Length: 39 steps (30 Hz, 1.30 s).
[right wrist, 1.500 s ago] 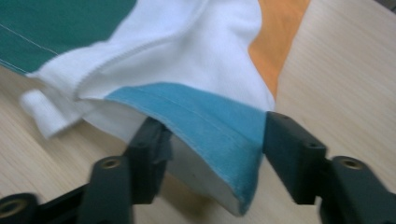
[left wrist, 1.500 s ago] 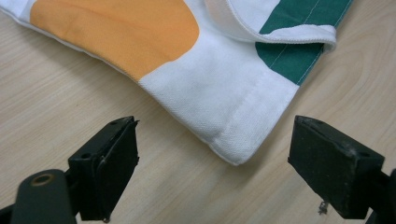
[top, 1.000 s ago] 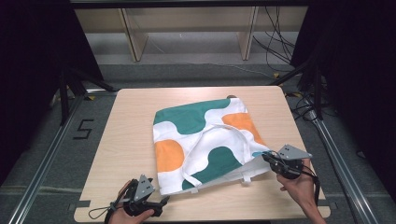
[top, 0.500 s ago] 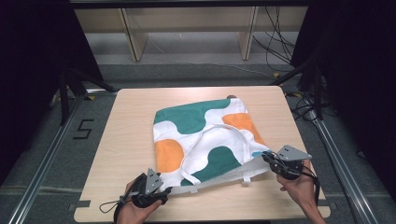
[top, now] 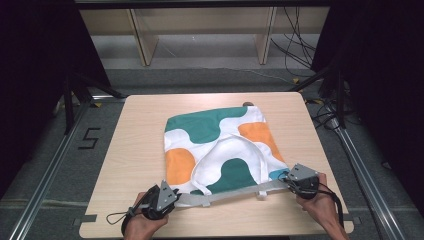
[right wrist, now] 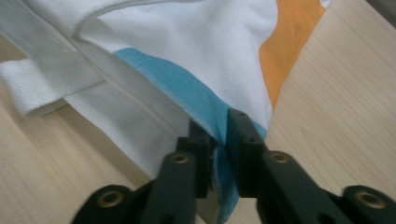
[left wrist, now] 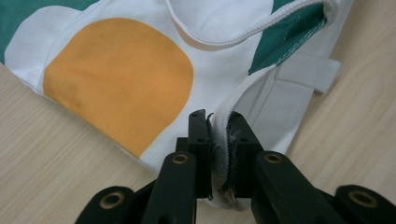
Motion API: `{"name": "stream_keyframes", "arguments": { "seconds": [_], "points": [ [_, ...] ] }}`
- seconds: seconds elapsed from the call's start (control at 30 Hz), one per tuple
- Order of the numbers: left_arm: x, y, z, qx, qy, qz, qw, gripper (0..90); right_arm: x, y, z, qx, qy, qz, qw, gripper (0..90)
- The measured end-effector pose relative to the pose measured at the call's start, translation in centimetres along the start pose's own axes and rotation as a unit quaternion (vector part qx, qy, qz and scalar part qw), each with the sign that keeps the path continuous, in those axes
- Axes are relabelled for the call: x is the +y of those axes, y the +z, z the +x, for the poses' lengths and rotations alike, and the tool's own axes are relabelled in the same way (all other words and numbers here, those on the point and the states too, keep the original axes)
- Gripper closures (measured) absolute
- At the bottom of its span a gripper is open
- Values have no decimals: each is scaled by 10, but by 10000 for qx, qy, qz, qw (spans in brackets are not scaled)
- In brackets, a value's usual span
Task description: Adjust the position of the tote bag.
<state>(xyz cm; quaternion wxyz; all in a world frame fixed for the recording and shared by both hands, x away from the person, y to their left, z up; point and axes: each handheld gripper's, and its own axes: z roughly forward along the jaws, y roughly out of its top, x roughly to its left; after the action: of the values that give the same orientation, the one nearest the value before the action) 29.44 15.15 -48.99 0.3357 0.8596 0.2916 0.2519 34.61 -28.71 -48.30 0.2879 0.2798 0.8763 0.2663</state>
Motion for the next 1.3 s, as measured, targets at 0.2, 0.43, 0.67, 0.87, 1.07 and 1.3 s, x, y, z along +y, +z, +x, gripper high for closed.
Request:
{"name": "stream_keyframes", "arguments": {
  "seconds": [0.2, 0.43, 0.67, 0.87, 1.07, 1.3],
  "points": [
    [0, 1, 9, -11, -89, -111, 9999, 837, -9, -34, 22, 319, 361, -190, 9987, 882],
    [-2, 0, 13, 6, -65, -31, 10000, 779, -18, -45, 36, 433, 386, -296, 9979, 844],
    [-2, 4, 16, 93, -113, -126, 9998, 602, -21, -32, 36, 139, 364, -89, 9992, 617],
    [-3, 9, 24, 68, -190, -120, 9997, 532, -17, -30, 31, 243, 487, -199, 9983, 832],
    [-8, 12, 25, -22, -171, 128, 9998, 585, -20, -31, 27, 206, 472, -254, 9984, 846],
    [-8, 9, 20, -87, 75, 115, 9999, 744, -22, -32, 27, 180, 592, -281, 9977, 818]
  ]
}}
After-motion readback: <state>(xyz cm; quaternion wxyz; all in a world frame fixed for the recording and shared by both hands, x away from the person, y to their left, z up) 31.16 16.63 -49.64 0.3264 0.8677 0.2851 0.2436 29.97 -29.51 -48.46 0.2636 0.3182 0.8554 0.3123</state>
